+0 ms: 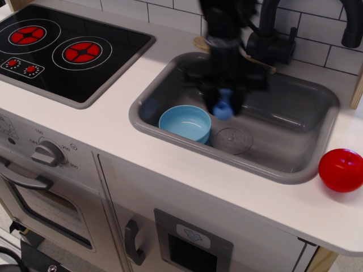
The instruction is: Put spoon in bowl sink
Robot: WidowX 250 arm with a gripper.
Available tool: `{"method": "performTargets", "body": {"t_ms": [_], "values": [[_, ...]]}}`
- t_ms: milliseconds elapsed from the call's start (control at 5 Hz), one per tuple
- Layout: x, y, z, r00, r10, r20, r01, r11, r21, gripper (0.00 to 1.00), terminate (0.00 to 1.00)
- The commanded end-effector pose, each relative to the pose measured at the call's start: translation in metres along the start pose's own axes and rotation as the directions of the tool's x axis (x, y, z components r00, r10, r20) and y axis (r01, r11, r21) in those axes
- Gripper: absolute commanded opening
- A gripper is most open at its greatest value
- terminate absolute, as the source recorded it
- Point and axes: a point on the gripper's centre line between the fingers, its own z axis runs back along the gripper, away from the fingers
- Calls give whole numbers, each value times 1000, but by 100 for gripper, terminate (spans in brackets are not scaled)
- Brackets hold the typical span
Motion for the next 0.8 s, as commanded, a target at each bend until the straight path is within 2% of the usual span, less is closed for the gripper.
{"method": "performTargets", "body": {"t_ms": [0, 200, 600], "values": [[4, 50, 18, 989, 4, -146, 2, 999, 43, 0, 0], [5, 58, 0, 975, 36, -221, -14, 995, 102, 0, 0], [4, 60, -22, 954, 40, -298, 6, 988, 153, 0, 0]]}}
